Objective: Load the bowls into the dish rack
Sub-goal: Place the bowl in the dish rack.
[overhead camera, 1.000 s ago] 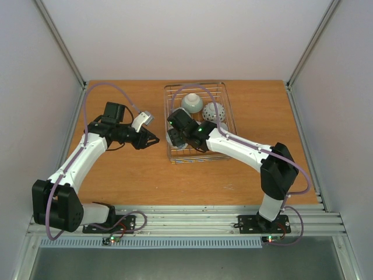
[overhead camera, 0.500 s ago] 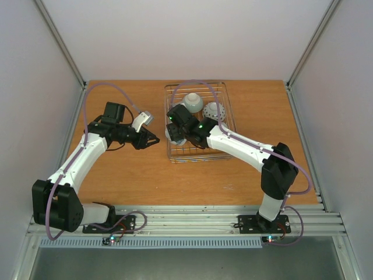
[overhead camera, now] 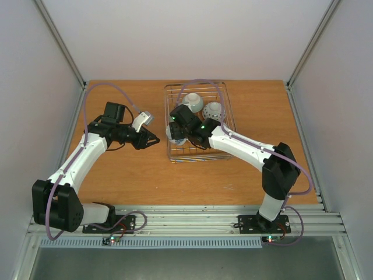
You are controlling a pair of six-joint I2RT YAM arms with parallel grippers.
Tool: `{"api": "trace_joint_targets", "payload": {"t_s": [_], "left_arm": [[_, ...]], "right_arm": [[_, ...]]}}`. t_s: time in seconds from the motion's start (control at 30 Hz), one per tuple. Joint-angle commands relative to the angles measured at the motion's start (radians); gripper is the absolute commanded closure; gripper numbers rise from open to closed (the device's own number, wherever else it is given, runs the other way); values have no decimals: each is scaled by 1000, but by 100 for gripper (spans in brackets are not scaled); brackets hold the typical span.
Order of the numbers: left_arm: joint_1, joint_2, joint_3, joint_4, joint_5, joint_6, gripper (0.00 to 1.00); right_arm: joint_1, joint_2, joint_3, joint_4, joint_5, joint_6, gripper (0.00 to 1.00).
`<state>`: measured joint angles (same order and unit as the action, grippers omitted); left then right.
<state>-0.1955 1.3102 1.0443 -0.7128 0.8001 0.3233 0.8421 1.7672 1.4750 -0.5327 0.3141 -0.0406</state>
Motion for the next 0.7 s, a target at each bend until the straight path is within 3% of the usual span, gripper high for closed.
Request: {"api": "trace_joint_targets", "payload": {"t_s": [0.0, 0.3, 0.67], "left_arm": [[8, -11, -13, 30, 26, 14, 69], [8, -6, -12, 29, 26, 14, 69], [8, -8, -12, 28, 23, 14, 69]], "right_arm": [[-35, -55, -51, 74, 48, 122, 99], [-51, -45, -71, 78, 87, 225, 99], [-50, 31, -23, 54, 87, 236, 99]]}}
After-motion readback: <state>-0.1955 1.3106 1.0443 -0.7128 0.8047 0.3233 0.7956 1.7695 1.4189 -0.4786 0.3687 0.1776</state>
